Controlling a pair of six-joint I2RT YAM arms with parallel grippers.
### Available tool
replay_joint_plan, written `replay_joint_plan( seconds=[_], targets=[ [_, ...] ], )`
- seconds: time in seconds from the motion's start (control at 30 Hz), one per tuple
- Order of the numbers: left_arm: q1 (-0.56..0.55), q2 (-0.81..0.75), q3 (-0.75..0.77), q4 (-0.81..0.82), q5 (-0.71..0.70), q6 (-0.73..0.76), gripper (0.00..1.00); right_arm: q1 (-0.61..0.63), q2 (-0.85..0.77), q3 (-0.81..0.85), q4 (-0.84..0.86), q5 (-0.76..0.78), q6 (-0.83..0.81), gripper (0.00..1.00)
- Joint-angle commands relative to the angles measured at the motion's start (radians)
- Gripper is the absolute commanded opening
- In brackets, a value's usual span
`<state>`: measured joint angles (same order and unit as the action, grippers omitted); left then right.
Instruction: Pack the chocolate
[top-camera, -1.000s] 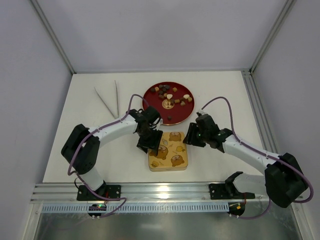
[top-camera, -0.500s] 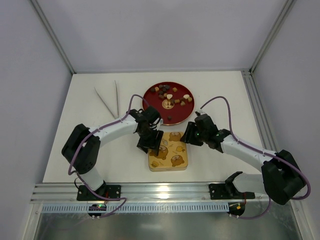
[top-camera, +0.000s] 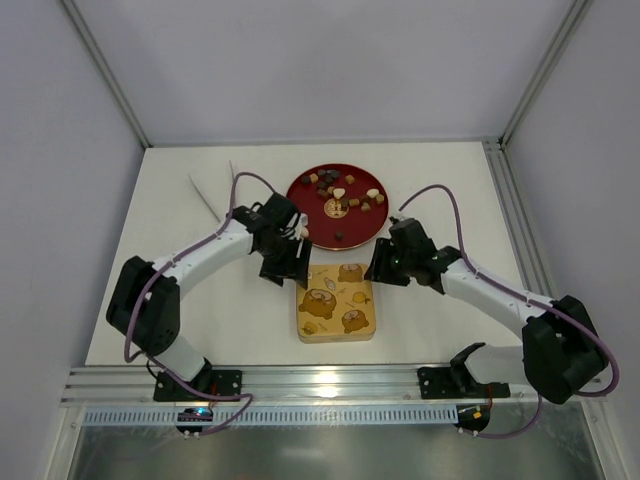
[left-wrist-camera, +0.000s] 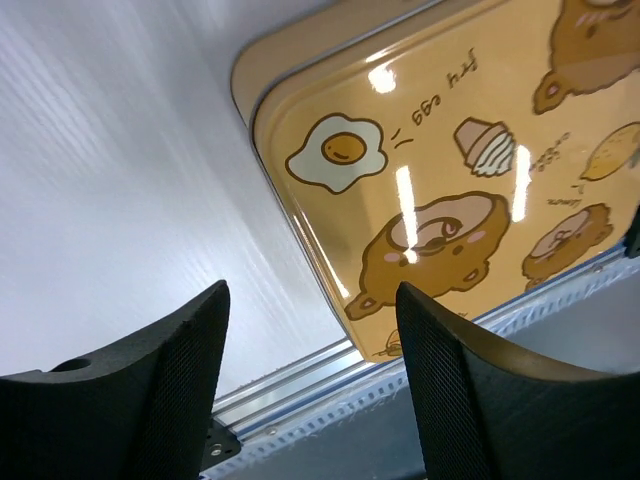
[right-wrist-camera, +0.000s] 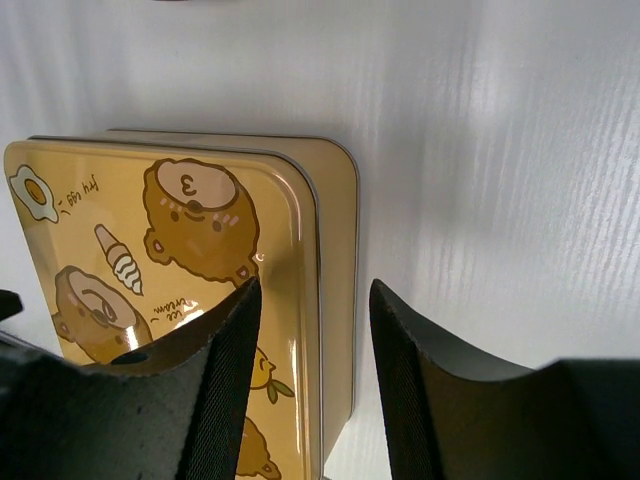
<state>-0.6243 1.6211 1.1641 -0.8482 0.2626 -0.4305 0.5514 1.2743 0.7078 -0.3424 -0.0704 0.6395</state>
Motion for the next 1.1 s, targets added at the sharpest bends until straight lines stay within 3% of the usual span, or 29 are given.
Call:
replay_joint_plan(
  seconds=[0.0, 0.23, 0.5, 0.63, 1.07],
  targets=[
    [0.029, -0.087, 0.077, 0.018, 0.006, 0.030, 0.67, -0.016, -0.023, 0.082, -0.038, 0.004, -0.046, 0.50],
    [0.048, -0.217, 0.109, 0.083, -0.048, -0.022, 0.67, -0.044, -0.122, 0.206, -0.090, 0.044, -0.096, 0.56],
    [0.052, -0.433, 0.082, 0.158, -0.154, -0.074, 0.68, -0.051, -0.345, 0.321, -0.220, 0.253, -0.196, 0.69],
    [0.055, -0.510, 0.068, 0.159, -0.189, -0.077, 0.69, -0.051, -0.407, 0.363, -0.294, 0.329, -0.218, 0.70],
    [0.072, -0.619, 0.037, 0.149, -0.230, -0.077, 0.72, -0.051, -0.530, 0.306, -0.282, 0.399, -0.216, 0.73]
  ],
)
